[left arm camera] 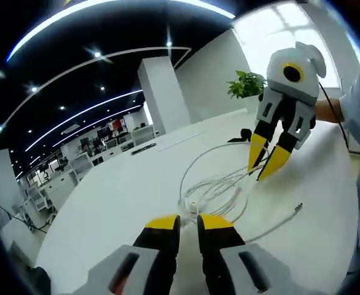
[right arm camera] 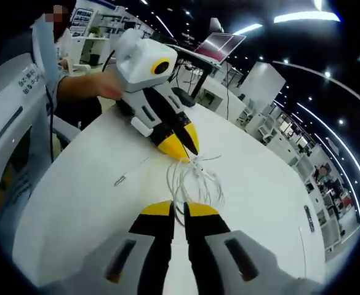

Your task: Peel open the Velcro strap on the desktop, arrange the wired earphones neatly onto it, and close the Velcro strap to secure them.

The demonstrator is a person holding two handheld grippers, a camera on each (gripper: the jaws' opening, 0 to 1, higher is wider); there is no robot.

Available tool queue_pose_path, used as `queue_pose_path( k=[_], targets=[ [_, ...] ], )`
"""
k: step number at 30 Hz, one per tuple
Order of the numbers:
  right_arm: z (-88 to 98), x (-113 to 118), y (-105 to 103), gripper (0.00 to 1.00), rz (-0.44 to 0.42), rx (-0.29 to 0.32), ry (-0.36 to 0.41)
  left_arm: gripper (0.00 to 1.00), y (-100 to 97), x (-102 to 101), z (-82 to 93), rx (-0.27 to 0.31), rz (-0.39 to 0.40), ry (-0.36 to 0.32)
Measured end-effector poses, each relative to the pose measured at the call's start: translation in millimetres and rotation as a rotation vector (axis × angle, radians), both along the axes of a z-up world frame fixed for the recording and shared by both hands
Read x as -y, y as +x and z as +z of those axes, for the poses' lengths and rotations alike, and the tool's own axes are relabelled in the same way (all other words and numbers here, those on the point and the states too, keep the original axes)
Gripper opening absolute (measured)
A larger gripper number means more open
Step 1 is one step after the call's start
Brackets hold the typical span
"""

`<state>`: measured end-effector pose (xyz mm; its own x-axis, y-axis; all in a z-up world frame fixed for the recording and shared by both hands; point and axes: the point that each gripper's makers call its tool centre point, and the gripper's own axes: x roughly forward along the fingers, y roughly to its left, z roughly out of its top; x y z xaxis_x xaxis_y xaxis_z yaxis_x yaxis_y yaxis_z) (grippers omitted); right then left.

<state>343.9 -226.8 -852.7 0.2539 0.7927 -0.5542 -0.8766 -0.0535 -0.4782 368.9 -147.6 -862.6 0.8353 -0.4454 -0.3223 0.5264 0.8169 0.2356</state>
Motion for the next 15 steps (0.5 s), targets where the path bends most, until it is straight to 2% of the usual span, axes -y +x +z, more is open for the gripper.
queue_pose_path(
  k=[3,5,8,12,14,15],
  targets=[
    [1.2,3.5,-1.5,0.1,0.007,0.009,0.002,0.15,6.9,-5.2,6.6,0.038,0.032,0.004],
    [1.7,5.6,-1.2,0.11,0.003,0.014,-0.002,0.15,8.8,-6.0,15.8,0.068,0.041,-0.018],
    [4.0,10.2,1.4,0.11,-0.011,0.012,0.007,0.15,8.8,-3.6,35.3,0.117,0.025,-0.066],
    [0.5,5.6,0.3,0.11,-0.017,-0.051,0.034,0.15,9.7,3.2,64.9,0.201,0.007,-0.106],
    [-4.1,3.6,1.7,0.12,-0.027,-0.041,0.018,0.15,7.8,12.1,79.5,0.228,-0.023,-0.149],
    [-5.0,4.0,4.4,0.12,-0.029,-0.015,0.006,0.15,7.0,16.0,80.9,0.221,-0.04,-0.149]
  ],
)
